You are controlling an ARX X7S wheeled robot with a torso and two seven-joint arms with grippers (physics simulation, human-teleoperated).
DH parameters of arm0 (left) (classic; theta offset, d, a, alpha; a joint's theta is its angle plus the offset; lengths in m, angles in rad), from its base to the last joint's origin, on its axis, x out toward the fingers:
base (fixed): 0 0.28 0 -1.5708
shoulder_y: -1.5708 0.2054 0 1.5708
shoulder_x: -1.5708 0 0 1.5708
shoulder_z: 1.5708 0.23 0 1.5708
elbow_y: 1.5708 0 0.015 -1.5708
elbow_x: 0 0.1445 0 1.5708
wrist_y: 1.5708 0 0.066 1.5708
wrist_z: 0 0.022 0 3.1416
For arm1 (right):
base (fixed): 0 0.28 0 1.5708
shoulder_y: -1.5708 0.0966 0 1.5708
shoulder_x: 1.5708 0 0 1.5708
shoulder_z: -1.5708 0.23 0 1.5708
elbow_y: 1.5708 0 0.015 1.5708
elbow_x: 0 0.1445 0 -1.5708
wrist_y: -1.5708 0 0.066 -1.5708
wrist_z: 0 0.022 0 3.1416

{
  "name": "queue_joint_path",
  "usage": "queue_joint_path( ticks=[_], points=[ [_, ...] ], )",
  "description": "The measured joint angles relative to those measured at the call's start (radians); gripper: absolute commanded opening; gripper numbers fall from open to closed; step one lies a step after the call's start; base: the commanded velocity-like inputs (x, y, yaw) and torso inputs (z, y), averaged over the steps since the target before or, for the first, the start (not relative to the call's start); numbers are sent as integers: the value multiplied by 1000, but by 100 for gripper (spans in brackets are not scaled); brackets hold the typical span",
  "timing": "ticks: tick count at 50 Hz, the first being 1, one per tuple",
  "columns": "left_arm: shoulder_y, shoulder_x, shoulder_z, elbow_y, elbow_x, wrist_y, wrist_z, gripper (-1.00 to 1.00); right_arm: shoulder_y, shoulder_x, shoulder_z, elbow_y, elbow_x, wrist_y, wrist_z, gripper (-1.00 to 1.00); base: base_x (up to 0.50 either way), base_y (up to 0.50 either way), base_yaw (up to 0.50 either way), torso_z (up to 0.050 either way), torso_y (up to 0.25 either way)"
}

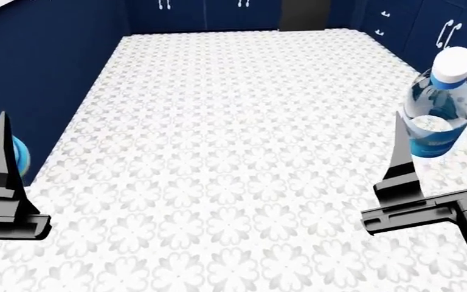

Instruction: Move the drinks to the dining counter.

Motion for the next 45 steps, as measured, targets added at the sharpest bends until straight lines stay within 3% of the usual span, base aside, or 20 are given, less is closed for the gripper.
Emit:
queue_joint_path(
  ticks=[4, 33, 45],
  points=[
    [1, 1, -1, 1, 0, -1, 2, -100, 8, 8, -20, 0, -9, -4, 0, -100, 173, 487, 0, 0, 2],
    [7, 10, -1, 5, 12, -8, 12, -100, 56, 34, -136, 0, -57, -17, 0, -100, -403, 476, 0, 1, 2],
    [8, 11, -2, 5, 14, -10, 13, -100, 90, 49, -191, 0, -79, -25, -1, -100, 22, 393, 470, 0, 3]
  ],
)
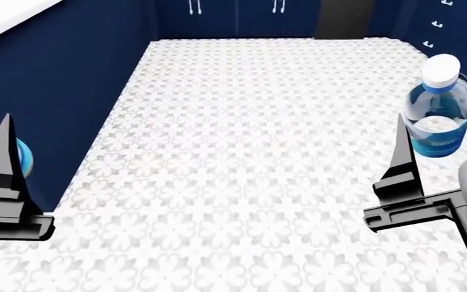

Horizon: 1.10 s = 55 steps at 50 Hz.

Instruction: Move the drinks to the dining counter.

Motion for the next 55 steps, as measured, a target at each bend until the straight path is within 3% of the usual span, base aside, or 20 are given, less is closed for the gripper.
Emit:
queue_joint_path(
  ticks=[6, 35, 55],
  points=[
    [0, 0, 1, 0, 0, 0, 0, -100, 12, 4, -23, 0, -8, -6, 0, -100, 1, 391, 473, 0, 2],
    [-2, 2, 8, 1, 3, -1, 0, -100, 15, 11, -36, 0, -13, -15, 0, -100, -480, 383, 0, 0, 2],
    [-1, 4, 9, 2, 6, -1, 1, -100, 68, 29, -137, 0, -45, -39, 0, -100, -503, 322, 0, 1, 2]
  ],
)
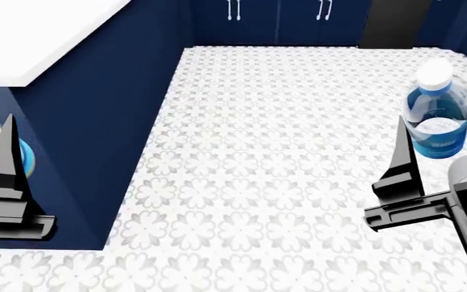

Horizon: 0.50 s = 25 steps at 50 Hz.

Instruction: Move the drinks to the dining counter.

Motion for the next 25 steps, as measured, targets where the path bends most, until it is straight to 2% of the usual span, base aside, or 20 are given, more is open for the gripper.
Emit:
queue_joint_path(
  ticks=[25],
  points=[
    [-2, 0, 5, 0, -5, 0, -8, -100, 28, 4, -34, 0, -4, -9, 0, -100, -499, 326, 0, 0, 2]
  ],
)
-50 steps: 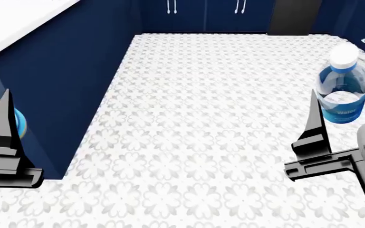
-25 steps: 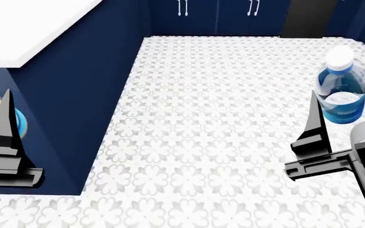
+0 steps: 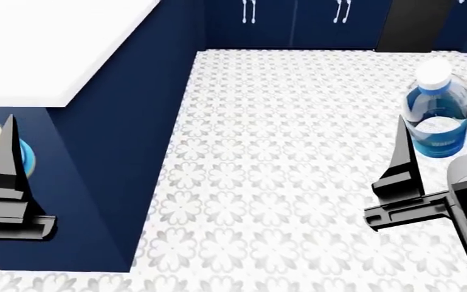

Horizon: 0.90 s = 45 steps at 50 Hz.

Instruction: Move the drinks to the dining counter.

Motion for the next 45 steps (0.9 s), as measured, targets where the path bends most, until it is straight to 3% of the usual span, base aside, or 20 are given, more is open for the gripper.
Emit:
queue_joint_path(
  ticks=[33, 39, 45],
  points=[
    [-1, 0, 3, 1, 0, 0, -3, -100, 23, 0, -36, 0, -9, -2, 0, -100, -503, 325, 0, 1, 2],
    [-2, -1, 4, -1, 3, 0, -6, -100, -24, -23, 79, 0, 33, 21, -2, -100, -86, 119, 0, 0, 3],
    [-2, 0, 7, 1, -2, 0, -4, -100, -32, -21, 101, 0, 35, 36, 1, -100, -438, -8, 0, 2, 0]
  ],
)
